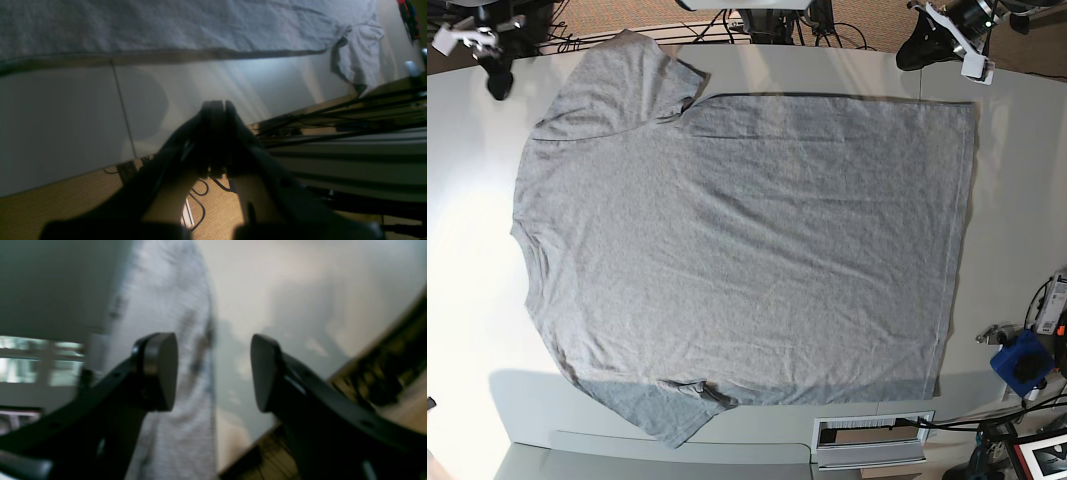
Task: Fold the T-shirt properly
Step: 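Move the right gripper toward the shirt's shoulder corner by the collar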
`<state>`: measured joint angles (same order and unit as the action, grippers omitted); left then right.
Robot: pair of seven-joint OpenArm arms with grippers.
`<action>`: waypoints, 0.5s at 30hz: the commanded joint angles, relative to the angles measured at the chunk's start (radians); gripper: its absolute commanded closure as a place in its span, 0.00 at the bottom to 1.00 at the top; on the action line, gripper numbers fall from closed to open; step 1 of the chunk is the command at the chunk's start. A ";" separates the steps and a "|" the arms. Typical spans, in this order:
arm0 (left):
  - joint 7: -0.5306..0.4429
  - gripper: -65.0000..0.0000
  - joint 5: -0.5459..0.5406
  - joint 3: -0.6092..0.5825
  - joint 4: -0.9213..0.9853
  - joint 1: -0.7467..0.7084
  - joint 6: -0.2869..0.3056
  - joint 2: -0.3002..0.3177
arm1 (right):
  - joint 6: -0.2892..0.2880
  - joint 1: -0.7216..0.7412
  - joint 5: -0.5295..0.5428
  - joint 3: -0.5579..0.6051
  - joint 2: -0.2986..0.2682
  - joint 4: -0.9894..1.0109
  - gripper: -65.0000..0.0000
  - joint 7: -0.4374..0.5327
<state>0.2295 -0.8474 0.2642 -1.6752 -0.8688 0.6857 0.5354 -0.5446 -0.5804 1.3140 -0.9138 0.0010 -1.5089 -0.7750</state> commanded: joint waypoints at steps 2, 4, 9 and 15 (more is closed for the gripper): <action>-0.016 1.00 -0.022 0.006 -0.011 -0.010 0.012 0.010 | -0.012 0.014 -0.007 0.040 -0.010 -0.008 0.47 0.028; -0.016 1.00 -0.021 0.006 -0.011 -0.010 0.012 0.010 | -0.012 0.036 -0.011 0.079 -0.010 0.003 0.47 0.027; -0.016 1.00 -0.022 0.006 -0.011 -0.009 0.012 0.010 | -0.004 0.103 -0.085 0.148 -0.016 0.117 0.47 0.029; -0.016 1.00 -0.021 0.006 -0.011 -0.009 0.012 0.010 | -0.009 0.154 -0.079 0.154 -0.040 0.323 0.47 0.026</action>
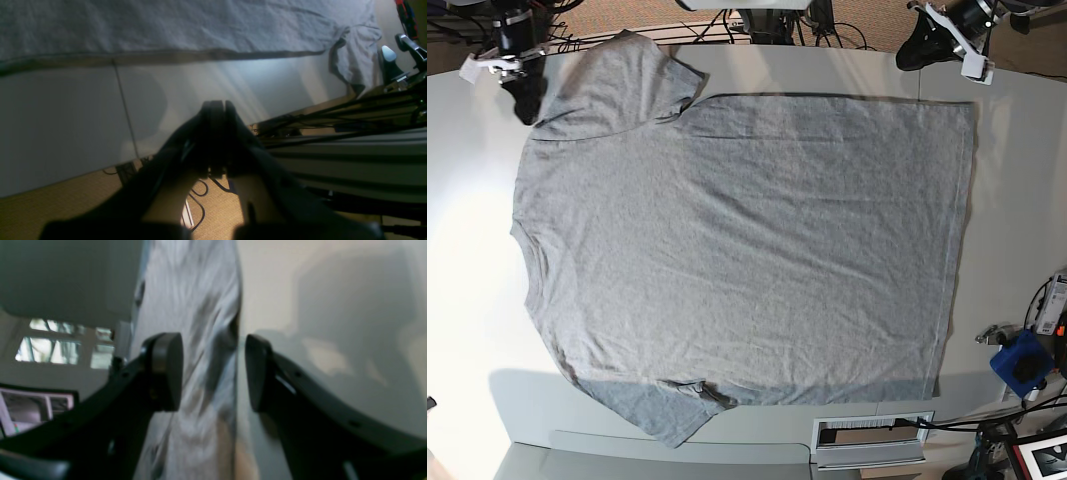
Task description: Fold the T-shirt properly
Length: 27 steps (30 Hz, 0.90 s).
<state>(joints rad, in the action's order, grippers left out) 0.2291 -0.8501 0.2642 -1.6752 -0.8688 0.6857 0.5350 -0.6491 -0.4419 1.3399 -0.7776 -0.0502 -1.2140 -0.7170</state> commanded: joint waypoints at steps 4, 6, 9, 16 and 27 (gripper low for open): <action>-0.016 1.00 -0.019 0.006 -0.011 -0.009 0.012 0.011 | 0.084 0.015 -0.098 0.018 0.003 0.049 0.47 -0.071; -0.016 1.00 -0.019 0.006 -0.011 -0.010 0.012 0.011 | 0.082 0.015 -0.079 0.018 0.003 0.049 0.47 -0.085; -0.016 1.00 -0.019 0.006 -0.011 -0.010 0.012 0.011 | 0.082 0.015 -0.054 0.018 0.003 0.046 0.47 -0.105; -0.015 1.00 -0.019 0.006 -0.011 -0.018 0.012 0.011 | 0.106 -0.071 -0.103 0.017 0.058 -0.172 0.47 -0.128; 0.000 1.00 -0.075 0.006 -0.011 -0.017 0.012 0.011 | 0.339 -0.173 -0.298 0.017 0.128 -0.460 0.47 -0.059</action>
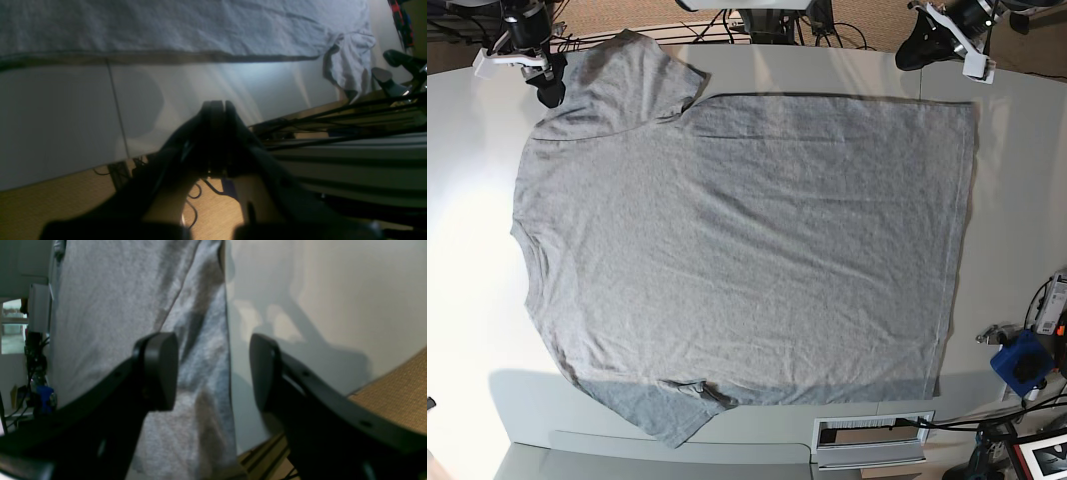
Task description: Fold the T-shirt properly
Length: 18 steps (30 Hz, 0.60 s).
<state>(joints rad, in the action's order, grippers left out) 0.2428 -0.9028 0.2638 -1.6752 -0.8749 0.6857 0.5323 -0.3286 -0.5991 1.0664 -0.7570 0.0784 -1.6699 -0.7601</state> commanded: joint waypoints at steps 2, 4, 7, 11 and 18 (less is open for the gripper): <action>-0.013 1.00 -0.026 0.007 -0.011 -0.009 0.012 0.014 | 0.017 -0.015 -0.024 -0.003 -0.001 -0.004 0.47 -0.014; -0.013 1.00 -0.026 0.007 -0.011 -0.006 0.012 0.013 | 0.011 -0.013 -0.024 0.001 -0.001 -0.004 0.47 -0.014; -0.014 1.00 -0.026 0.007 -0.011 -0.005 0.012 0.013 | 0.011 -0.014 -0.032 0.025 0.000 -0.004 0.47 -0.014; -0.014 1.00 -0.026 0.007 -0.011 -0.003 0.012 0.013 | 0.011 -0.013 -0.049 0.095 0.000 -0.004 0.47 -0.002; -0.014 1.00 -0.026 0.007 -0.011 -0.003 0.012 0.013 | 0.011 -0.013 -0.108 0.181 0.000 -0.004 0.47 0.019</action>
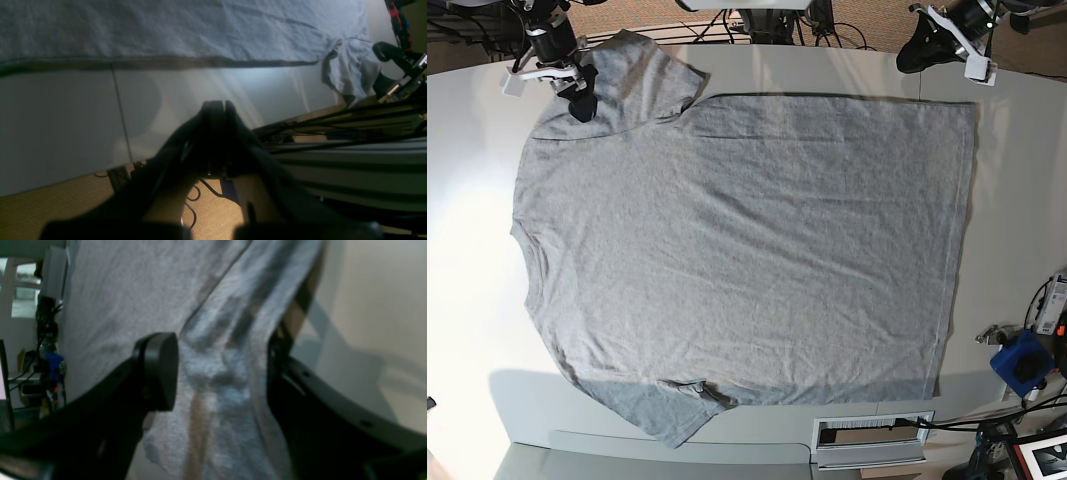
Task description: Fold the T-shirt properly
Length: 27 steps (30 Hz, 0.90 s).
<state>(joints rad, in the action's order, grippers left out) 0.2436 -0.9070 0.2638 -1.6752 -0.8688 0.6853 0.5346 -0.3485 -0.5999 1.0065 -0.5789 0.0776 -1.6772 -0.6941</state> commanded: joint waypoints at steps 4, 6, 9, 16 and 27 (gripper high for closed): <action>-0.034 0.94 -0.021 0.007 -0.011 -0.009 0.013 0.011 | 0.031 -0.013 -0.068 0.001 0.000 0.003 0.48 -0.048; -0.053 0.74 -0.021 0.007 -0.011 -0.009 0.013 0.011 | 0.031 -0.013 -0.077 0.002 0.000 0.003 0.52 -0.048; -0.061 0.49 -0.021 0.011 -0.011 -0.008 0.013 0.011 | 0.000 -0.013 -0.101 0.001 0.000 0.003 0.70 -0.048; -0.055 0.47 -0.022 0.147 -0.011 0.008 0.013 0.013 | -0.119 -0.013 -0.118 0.001 0.000 0.003 1.00 -0.069; 0.278 0.47 -0.283 0.490 0.054 0.100 -0.137 0.114 | -0.119 -0.013 -0.117 0.002 -0.001 0.003 1.00 -0.072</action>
<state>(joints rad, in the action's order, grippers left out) 0.5259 -1.1664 0.7437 -1.6119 -0.7597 0.5598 0.6334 -0.4721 -0.6010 0.9062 -0.5755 0.0803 -1.6680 -0.7471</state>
